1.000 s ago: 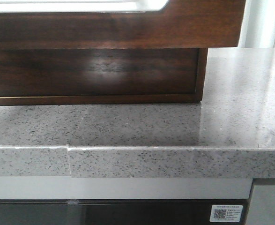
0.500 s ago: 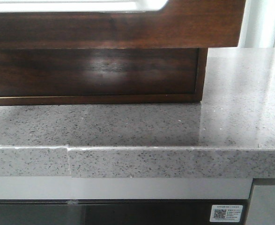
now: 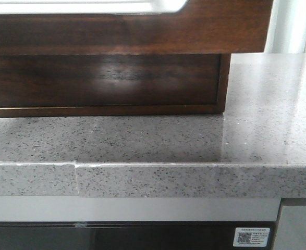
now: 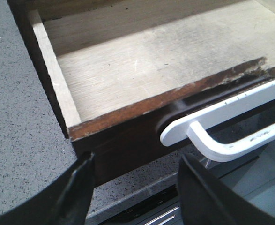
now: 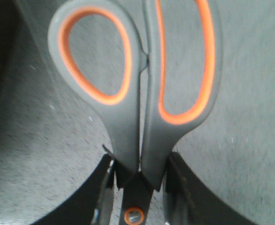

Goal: Put scissors in drawer with both arms
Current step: 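Lift the scissors with the right gripper and carry them over the drawer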

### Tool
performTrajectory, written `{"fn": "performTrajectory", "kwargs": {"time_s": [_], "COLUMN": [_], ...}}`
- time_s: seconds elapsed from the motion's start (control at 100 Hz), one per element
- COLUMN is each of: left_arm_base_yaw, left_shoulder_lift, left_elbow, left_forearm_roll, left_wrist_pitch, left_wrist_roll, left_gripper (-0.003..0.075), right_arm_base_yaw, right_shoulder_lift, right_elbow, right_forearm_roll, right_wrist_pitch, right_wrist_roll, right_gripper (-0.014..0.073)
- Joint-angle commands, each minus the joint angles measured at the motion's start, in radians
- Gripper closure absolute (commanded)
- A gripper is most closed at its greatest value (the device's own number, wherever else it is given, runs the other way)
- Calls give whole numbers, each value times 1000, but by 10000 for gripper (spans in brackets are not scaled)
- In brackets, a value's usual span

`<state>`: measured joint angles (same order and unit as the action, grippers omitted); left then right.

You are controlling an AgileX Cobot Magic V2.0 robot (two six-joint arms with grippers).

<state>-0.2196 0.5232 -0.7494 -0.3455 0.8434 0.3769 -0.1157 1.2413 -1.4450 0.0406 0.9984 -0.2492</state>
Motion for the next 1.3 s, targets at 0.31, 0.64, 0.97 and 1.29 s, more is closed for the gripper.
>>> {"fn": "performTrajectory", "kwargs": {"time_s": [0.31, 0.64, 0.97, 1.29], "left_arm_base_yaw": [-6, -6, -6, -6], "left_shoulder_lift": [12, 12, 12, 12], "left_elbow": [-29, -29, -29, -29], "left_forearm_roll": [-29, -29, -29, -29], "left_wrist_pitch": [-75, -75, -75, -75], "left_wrist_roll": [-4, -4, -4, -4], "left_gripper": [353, 353, 353, 353], "right_arm_base_yaw": [293, 626, 845, 921], "right_shoulder_lift": [-99, -67, 91, 253], "right_elbow": [-208, -218, -218, -218], "right_forearm_roll": [134, 170, 71, -139], "right_wrist_pitch": [-83, -127, -146, -148], "right_wrist_roll": [-214, -518, -609, -607], "right_gripper": [503, 503, 503, 503]}}
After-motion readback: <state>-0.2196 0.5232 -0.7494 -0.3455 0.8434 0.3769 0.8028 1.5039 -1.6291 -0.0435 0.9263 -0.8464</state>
